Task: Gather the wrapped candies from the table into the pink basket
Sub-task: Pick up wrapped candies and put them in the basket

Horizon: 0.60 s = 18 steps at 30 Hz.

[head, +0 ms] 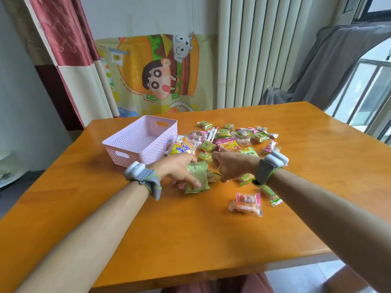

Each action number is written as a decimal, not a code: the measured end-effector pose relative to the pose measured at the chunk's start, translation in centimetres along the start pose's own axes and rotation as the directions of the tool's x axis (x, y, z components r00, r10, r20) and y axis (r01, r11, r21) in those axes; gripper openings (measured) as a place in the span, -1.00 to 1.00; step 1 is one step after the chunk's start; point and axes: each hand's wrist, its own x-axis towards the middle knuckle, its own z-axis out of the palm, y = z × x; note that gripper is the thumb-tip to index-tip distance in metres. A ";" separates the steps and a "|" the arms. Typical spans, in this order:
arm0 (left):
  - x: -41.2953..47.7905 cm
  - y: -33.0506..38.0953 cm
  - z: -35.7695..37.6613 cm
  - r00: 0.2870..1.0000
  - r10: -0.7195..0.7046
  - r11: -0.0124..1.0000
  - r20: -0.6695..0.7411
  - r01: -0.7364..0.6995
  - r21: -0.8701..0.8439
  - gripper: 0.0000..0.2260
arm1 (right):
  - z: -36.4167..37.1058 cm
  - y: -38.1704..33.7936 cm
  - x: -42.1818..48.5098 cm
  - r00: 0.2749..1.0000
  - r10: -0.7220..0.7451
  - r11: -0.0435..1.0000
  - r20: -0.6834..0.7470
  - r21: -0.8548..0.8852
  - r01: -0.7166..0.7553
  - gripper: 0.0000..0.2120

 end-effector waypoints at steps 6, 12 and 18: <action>0.3 -0.9 -0.2 0.994 -0.016 0.999 0.109 0.011 0.052 -0.08 | 1.0 0.0 1.5 0.998 -0.046 0.996 0.037 0.077 0.043 -0.63; 0.7 -1.2 0.5 0.995 -0.034 0.999 0.098 0.033 0.011 -0.12 | 1.8 0.0 2.0 0.996 -0.065 0.997 0.056 0.056 0.062 -0.56; 1.2 -1.3 0.8 0.998 0.021 0.998 0.060 -0.024 0.064 -0.15 | 2.0 -0.4 2.0 0.991 -0.135 0.990 -0.009 0.045 0.136 -0.52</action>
